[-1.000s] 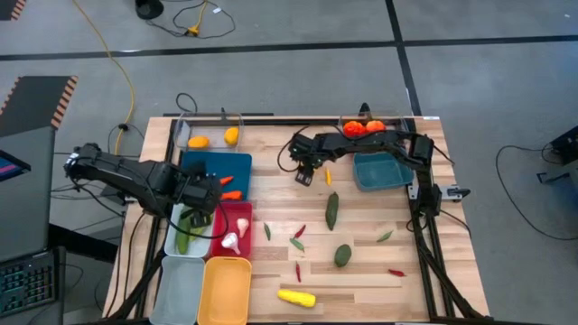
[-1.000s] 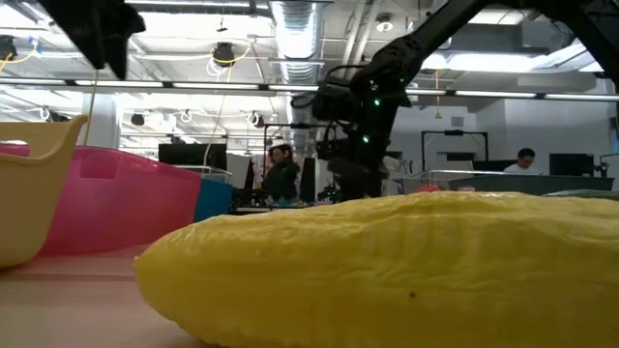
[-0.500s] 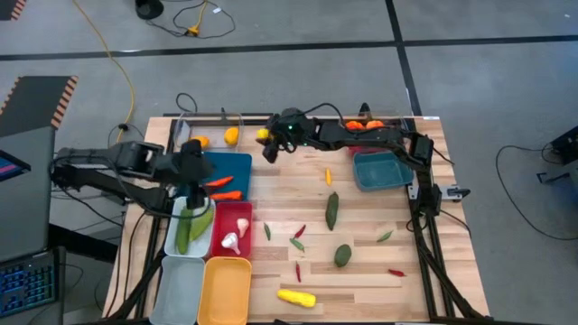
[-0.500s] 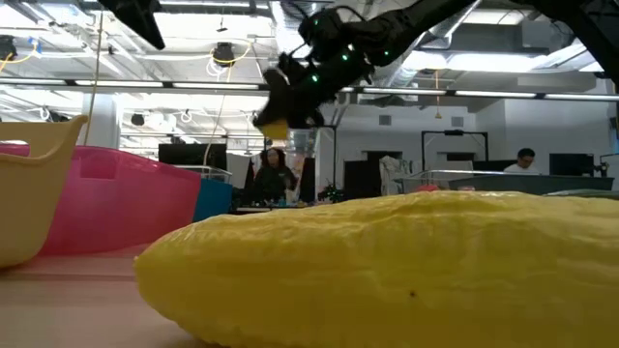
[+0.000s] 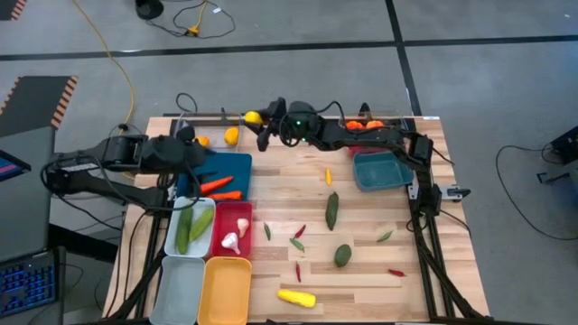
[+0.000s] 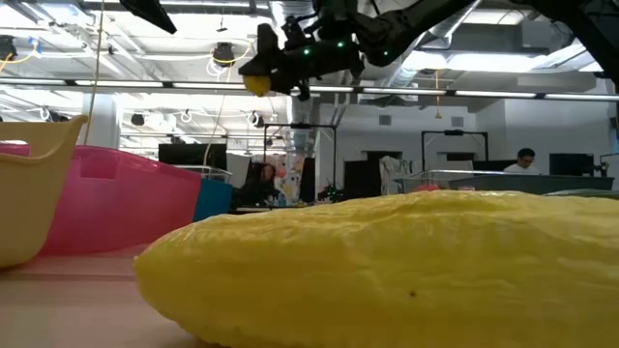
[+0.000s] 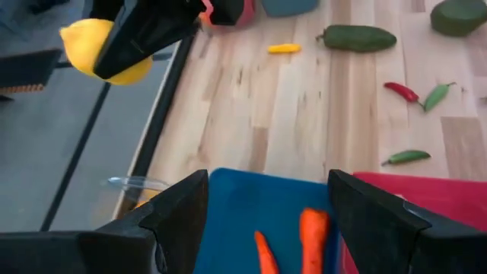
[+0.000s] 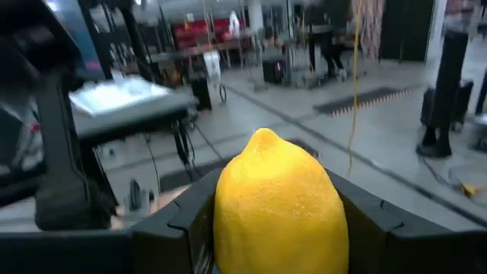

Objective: Sort produce into baskets
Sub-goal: Put the yellow lemon into the left transparent bin

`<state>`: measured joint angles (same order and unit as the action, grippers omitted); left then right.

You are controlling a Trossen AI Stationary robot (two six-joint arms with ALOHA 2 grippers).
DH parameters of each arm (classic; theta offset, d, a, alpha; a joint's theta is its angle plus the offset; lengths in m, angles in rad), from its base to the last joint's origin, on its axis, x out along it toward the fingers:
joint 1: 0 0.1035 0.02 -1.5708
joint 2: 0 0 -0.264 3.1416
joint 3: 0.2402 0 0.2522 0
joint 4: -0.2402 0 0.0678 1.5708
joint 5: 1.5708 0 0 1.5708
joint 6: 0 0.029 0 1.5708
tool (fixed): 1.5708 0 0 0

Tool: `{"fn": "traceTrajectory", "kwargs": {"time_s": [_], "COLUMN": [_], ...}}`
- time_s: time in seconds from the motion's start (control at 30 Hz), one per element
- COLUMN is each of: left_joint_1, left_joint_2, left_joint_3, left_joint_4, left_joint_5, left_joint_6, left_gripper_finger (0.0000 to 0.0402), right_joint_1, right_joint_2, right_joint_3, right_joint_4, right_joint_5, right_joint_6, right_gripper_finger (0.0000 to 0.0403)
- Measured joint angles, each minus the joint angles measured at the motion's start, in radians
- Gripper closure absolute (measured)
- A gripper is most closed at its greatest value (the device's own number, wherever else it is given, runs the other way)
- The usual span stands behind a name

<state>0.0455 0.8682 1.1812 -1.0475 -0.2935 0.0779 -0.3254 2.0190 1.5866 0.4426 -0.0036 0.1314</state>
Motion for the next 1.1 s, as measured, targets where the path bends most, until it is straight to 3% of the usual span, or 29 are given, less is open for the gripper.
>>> {"fn": "traceTrajectory", "kwargs": {"time_s": [0.2, 0.5, 0.67, 0.8, 1.1], "left_joint_1": [0.024, 0.030, 0.030, 0.029, 0.029], "left_joint_2": [0.002, -0.021, -0.034, -0.045, -0.045], "left_joint_3": [0.000, 0.000, 0.000, 0.000, 0.000], "left_joint_4": [0.058, 0.049, 0.044, 0.044, 0.043], "left_joint_5": [0.001, 0.000, 0.000, 0.000, 0.000], "left_joint_6": [0.033, 0.031, 0.058, 0.060, 0.062], "left_gripper_finger": [0.0145, 0.0145, 0.0145, 0.0145, 0.0145], "right_joint_1": [0.005, -0.009, -0.025, -0.024, -0.023], "right_joint_2": [0.108, 0.460, 0.626, 0.638, 0.639], "right_joint_3": [0.082, 0.560, 0.758, 0.747, 0.744], "right_joint_4": [0.176, 0.046, -0.012, 0.065, 0.020], "right_joint_5": [0.000, -0.025, -0.024, -0.024, -0.024], "right_joint_6": [0.024, 0.078, 0.140, 0.142, 0.141], "right_gripper_finger": [0.0181, 0.0181, 0.0176, 0.0167, 0.0163]}}
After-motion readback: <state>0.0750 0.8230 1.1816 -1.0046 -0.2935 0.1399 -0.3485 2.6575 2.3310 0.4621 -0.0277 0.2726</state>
